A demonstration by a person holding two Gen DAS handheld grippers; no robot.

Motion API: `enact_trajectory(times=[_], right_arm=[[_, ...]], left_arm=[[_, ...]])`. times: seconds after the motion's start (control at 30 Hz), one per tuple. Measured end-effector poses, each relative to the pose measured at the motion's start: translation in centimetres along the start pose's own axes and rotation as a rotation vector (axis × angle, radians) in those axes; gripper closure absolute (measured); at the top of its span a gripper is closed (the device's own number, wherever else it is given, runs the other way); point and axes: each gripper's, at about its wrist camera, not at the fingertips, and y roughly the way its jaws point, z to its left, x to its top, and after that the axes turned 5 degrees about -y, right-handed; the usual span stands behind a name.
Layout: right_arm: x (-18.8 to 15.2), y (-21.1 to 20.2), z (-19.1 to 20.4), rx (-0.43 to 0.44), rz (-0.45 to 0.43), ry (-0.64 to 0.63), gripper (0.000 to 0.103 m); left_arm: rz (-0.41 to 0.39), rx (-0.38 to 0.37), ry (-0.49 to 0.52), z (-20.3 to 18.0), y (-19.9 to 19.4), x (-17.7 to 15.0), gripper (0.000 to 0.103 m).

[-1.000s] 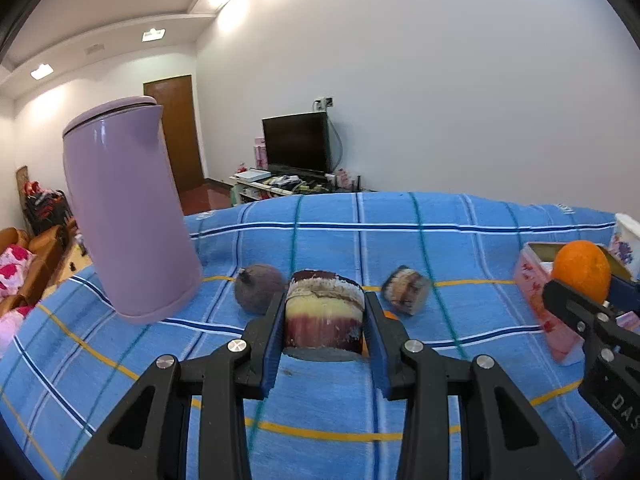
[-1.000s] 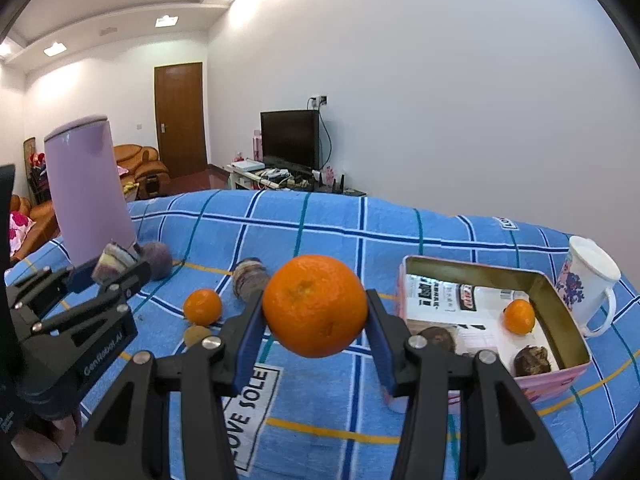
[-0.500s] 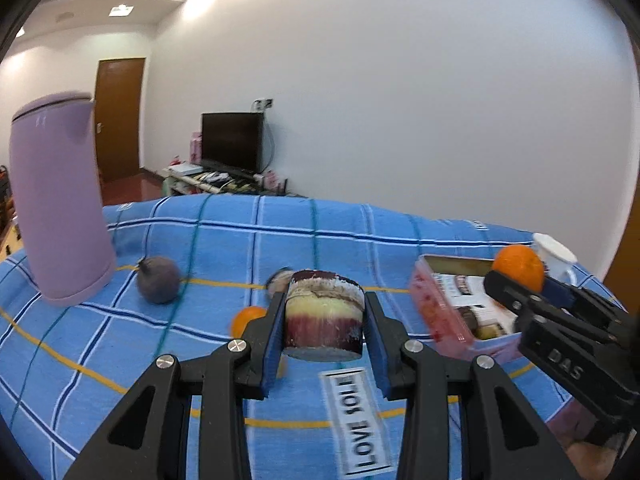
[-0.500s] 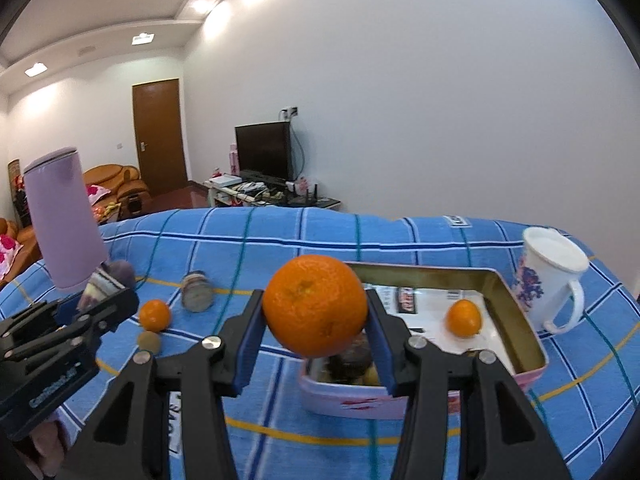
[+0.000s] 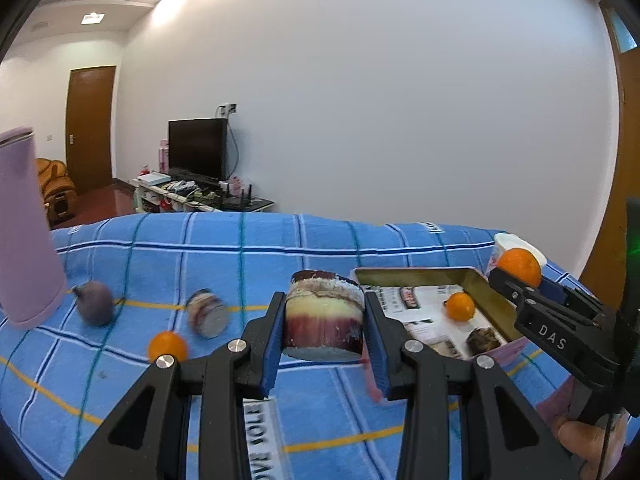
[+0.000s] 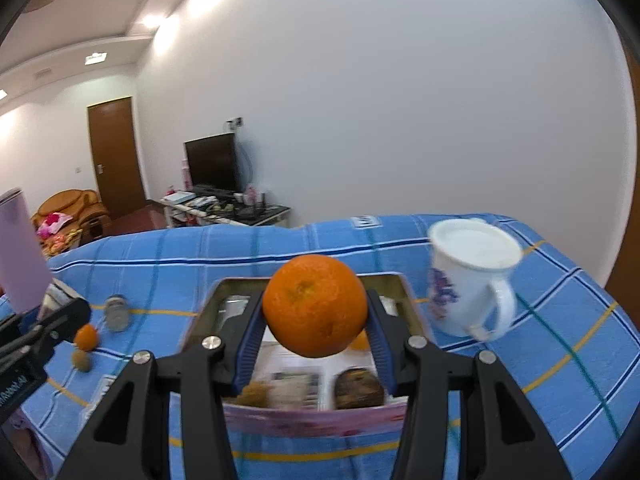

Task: Organize fruits
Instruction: 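Lift and carry the orange and the striped fruit over the pink tin, then lower into the tin and open the right tool while the left tool releases its fruit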

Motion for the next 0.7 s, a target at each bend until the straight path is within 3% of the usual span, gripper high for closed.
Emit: enact_trajectory(times=[0.27,0.7], right_arm=[[-0.1,1.1,-4.5,-0.056,0.036,0.049,0.052],[-0.4,4.5,-4.5,-0.044,0.142,-0.031,0.052]], left_arm=[[0.057,-0.029,0.044,-4.7,3.5,-0.3,0.064],[0.146,0.033,0.141,-9.3,8.7,-1.6,0.064]])
